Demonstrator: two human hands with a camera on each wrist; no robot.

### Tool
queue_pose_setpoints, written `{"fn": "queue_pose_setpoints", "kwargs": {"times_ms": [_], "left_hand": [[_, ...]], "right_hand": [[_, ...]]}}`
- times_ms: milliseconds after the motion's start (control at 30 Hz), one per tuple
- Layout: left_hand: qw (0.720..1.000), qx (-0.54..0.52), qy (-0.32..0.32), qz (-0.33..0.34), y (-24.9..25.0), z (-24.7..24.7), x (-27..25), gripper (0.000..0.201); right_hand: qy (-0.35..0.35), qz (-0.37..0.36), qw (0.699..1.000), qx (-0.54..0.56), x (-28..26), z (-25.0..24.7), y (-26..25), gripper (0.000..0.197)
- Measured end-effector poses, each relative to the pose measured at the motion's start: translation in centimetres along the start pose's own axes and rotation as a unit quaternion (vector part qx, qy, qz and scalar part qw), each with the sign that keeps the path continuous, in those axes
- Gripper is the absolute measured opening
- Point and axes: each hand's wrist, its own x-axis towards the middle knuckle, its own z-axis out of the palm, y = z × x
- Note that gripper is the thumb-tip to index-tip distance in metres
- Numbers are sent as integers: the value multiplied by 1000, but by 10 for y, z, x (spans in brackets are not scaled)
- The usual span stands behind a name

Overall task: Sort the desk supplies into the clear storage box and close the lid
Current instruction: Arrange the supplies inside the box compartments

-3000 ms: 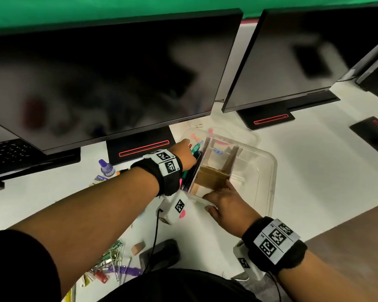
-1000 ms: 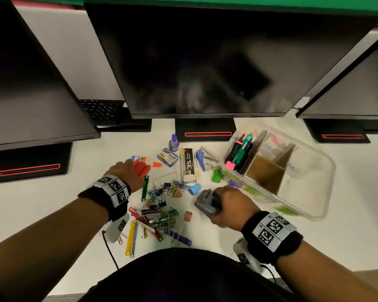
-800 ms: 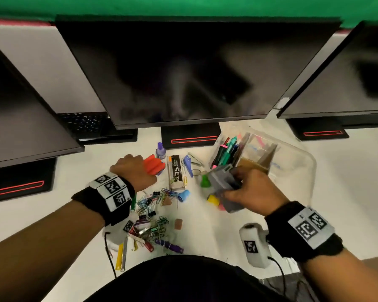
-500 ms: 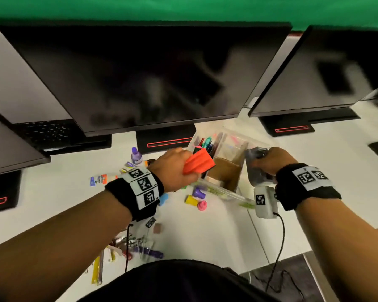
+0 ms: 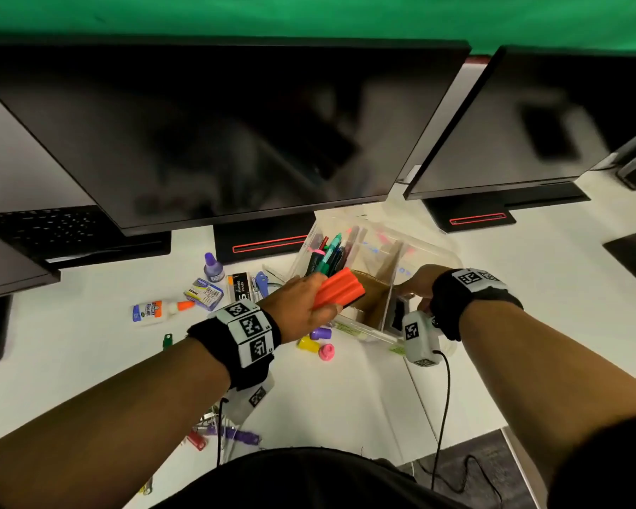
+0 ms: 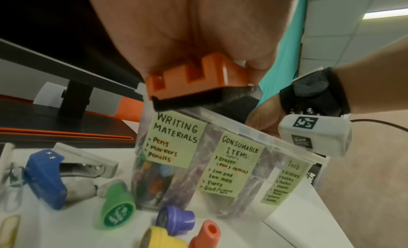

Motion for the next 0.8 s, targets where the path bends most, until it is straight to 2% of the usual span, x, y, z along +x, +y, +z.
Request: {"fn": "queue_pose_setpoints", "kwargs": {"times_ms": [100, 167, 267, 333, 400, 467, 567, 633, 700, 733, 800], "left_hand": [[1000, -5, -5, -9, 0, 1, 2, 48], [1000, -9, -5, -9, 1, 1, 3, 48], [1000, -14, -17, -8, 7, 2, 3, 45], [1000, -8, -13, 4, 9, 3, 6, 44], [1000, -12, -6, 19, 9, 6, 10, 46], [999, -22, -6, 24, 6, 7, 14, 47], [996, -79, -18, 32, 3, 0, 12, 49], [995, -82, -33, 48, -1, -6, 8, 60], [998, -5, -41, 56, -5, -9, 5, 71], [996, 46, -44, 57, -7, -7, 6, 70], [992, 103, -33, 61, -9, -1, 8, 50]], "right_hand": [[22, -28, 999, -35, -6, -5, -9, 13], [66, -68, 994, -47, -5, -6, -15, 21], [88, -174, 980, 43, -22, -2, -29, 22], [15, -242, 963, 121, -45, 5, -37, 24], [-80, -288, 946, 122, -58, 12, -40, 33], [-108, -323, 934, 110, -60, 16, -38, 34], [-74, -329, 931, 138, -61, 2, -28, 20], [-29, -320, 934, 158, -64, -20, -15, 22], [39, -300, 942, 149, -67, -48, 0, 34], [76, -284, 947, 128, -67, -59, 7, 37], [131, -233, 961, 77, -59, -72, 14, 34]]}}
